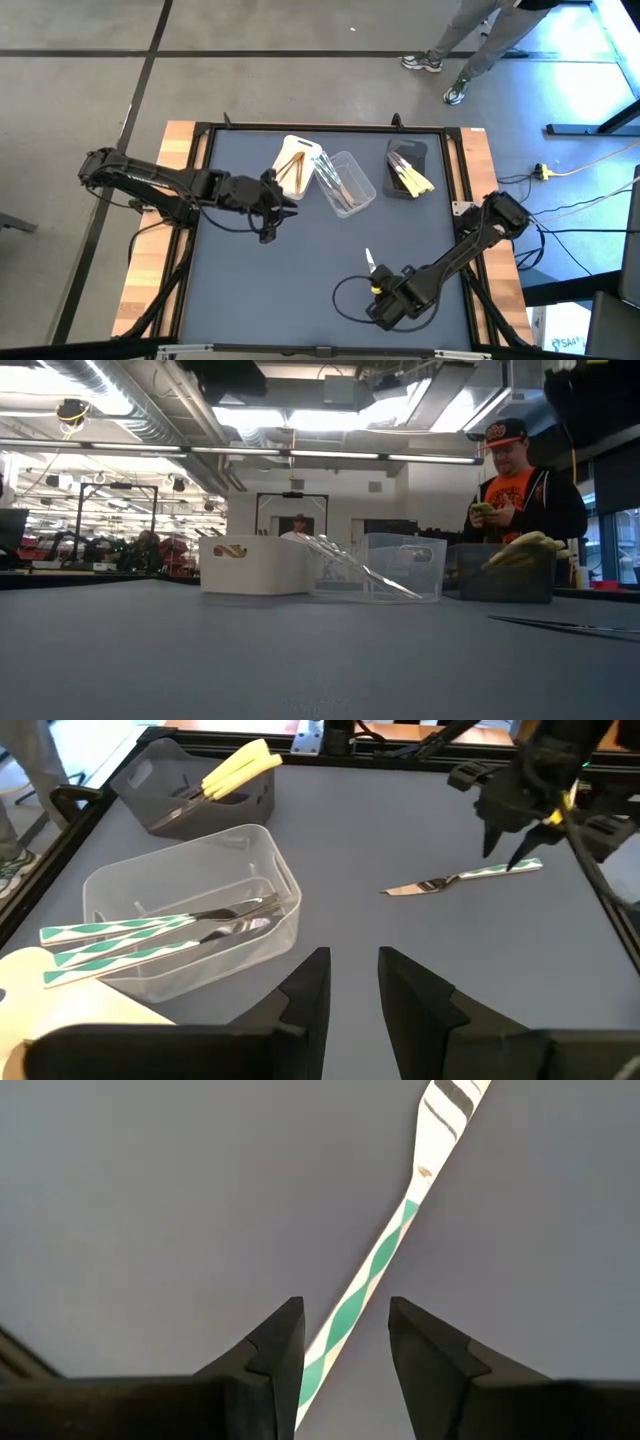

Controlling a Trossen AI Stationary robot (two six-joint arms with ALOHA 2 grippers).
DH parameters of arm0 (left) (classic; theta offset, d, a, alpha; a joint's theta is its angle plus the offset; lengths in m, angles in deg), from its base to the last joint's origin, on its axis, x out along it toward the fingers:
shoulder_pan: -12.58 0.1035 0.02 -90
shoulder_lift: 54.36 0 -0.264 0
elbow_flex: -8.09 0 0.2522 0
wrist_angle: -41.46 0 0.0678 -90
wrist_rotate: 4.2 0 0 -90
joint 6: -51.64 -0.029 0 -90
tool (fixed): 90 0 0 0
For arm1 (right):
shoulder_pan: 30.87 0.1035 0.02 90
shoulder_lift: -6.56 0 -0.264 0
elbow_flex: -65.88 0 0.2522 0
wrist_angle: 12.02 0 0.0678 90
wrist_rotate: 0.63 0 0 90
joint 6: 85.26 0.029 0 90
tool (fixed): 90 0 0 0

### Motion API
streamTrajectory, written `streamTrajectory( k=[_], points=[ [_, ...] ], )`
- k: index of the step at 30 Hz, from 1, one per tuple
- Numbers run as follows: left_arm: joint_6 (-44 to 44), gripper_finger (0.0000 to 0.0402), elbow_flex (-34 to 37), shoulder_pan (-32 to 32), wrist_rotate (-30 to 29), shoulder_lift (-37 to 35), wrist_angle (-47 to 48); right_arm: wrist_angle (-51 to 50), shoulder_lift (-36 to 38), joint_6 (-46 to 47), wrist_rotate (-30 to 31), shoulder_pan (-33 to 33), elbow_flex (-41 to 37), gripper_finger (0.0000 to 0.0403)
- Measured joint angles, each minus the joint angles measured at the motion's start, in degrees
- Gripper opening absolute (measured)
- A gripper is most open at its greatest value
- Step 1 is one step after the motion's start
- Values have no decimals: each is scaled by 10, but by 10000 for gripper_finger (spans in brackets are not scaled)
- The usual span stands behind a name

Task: Sort silverware by color (type)
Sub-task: Put the green knife into the transparent bin

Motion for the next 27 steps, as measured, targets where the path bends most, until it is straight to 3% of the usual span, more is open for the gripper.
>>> streamTrajectory(
  k=[27],
  points=[
    [-1, 81, 0, -15, 0, 0, 0, 0, -32, -1, 21, 0, 0, 133]
  ],
)
